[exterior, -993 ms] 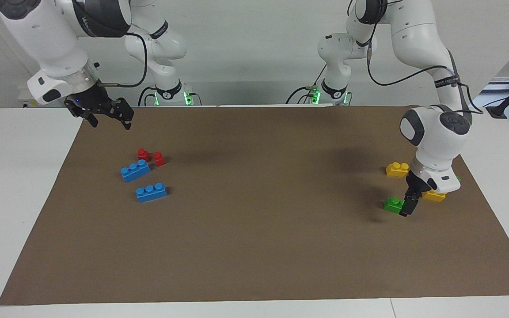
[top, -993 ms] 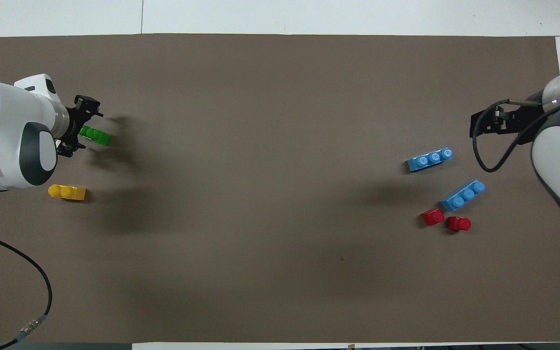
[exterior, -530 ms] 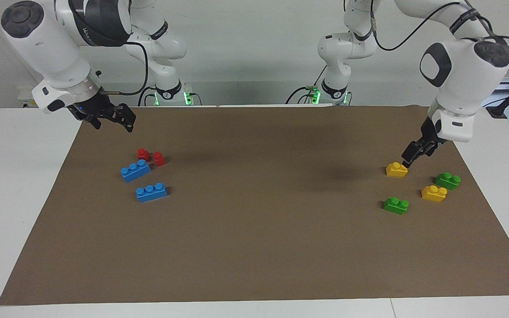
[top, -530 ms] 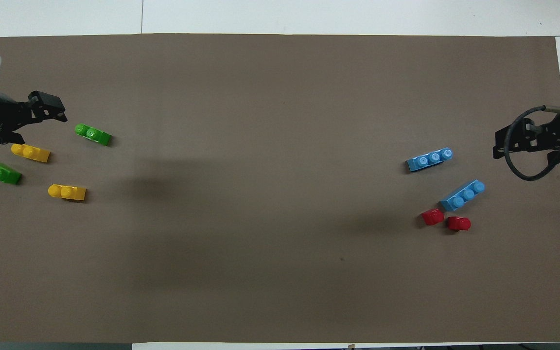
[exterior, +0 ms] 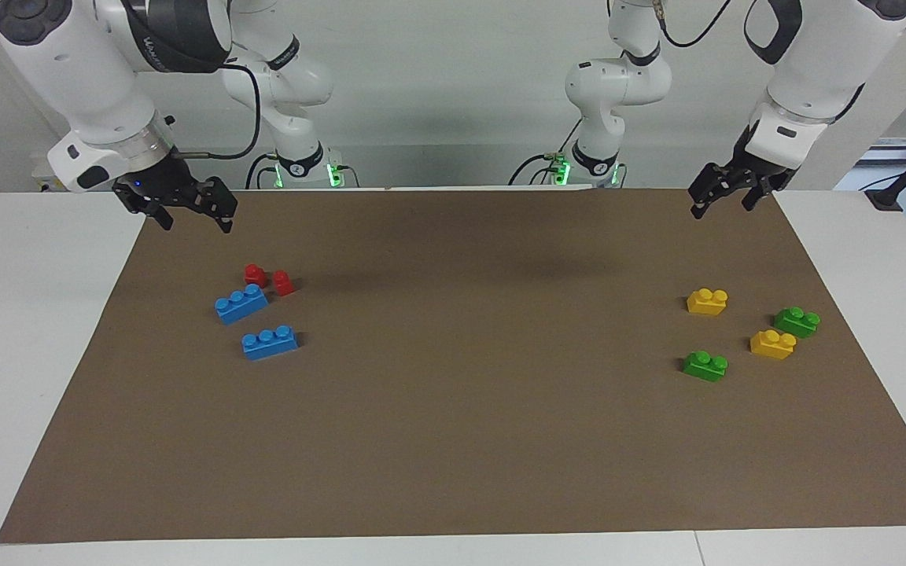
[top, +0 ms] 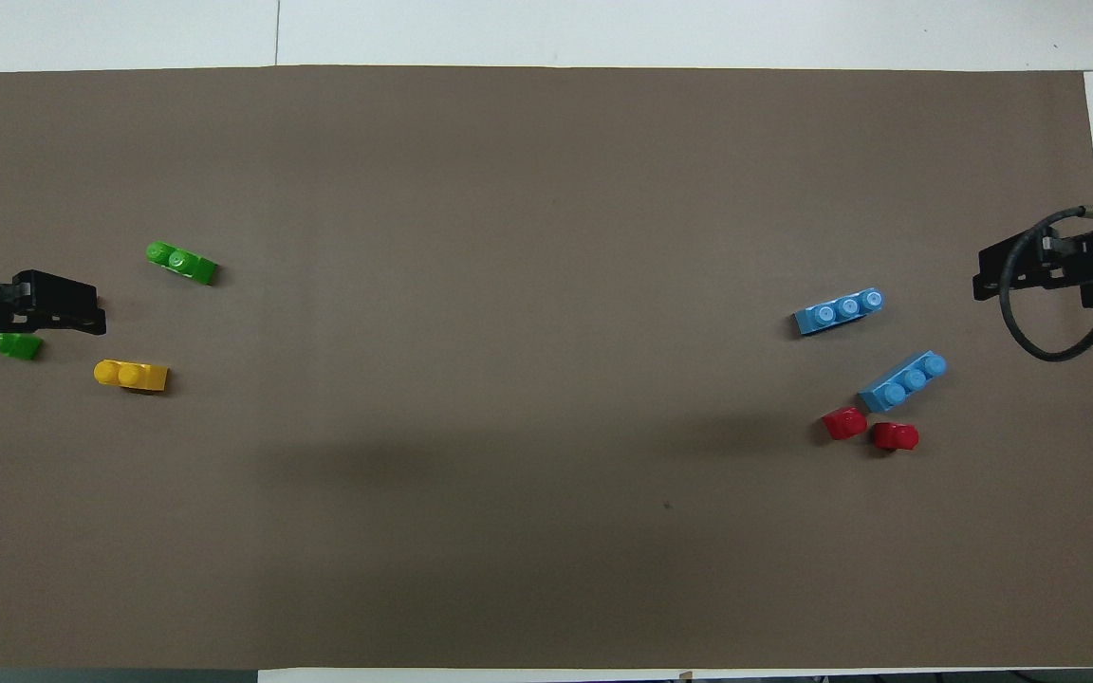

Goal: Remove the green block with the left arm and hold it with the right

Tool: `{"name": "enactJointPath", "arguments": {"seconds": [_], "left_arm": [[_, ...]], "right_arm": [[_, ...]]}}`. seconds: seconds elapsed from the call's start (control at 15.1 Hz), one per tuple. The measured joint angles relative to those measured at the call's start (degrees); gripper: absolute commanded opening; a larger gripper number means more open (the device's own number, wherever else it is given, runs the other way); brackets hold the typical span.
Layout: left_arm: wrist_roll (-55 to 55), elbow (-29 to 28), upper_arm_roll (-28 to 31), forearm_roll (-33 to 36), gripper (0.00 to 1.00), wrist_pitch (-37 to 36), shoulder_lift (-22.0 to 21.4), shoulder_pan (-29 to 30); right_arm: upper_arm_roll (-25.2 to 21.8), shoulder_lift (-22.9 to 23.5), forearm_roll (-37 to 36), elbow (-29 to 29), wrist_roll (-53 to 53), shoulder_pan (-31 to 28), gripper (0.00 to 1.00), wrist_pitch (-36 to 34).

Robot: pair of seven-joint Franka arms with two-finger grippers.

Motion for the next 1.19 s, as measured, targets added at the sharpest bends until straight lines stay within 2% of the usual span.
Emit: {"name": "enactJointPath", "arguments": {"seconds": [1.19], "left_arm": [[2.9, -0.4, 0.0, -0.1, 1.00, -0.8, 0.0, 0.0]], "right_arm": [[-0.1, 0.0, 0.0, 0.0, -0.3, -0.1, 1.00, 0.3]]}}
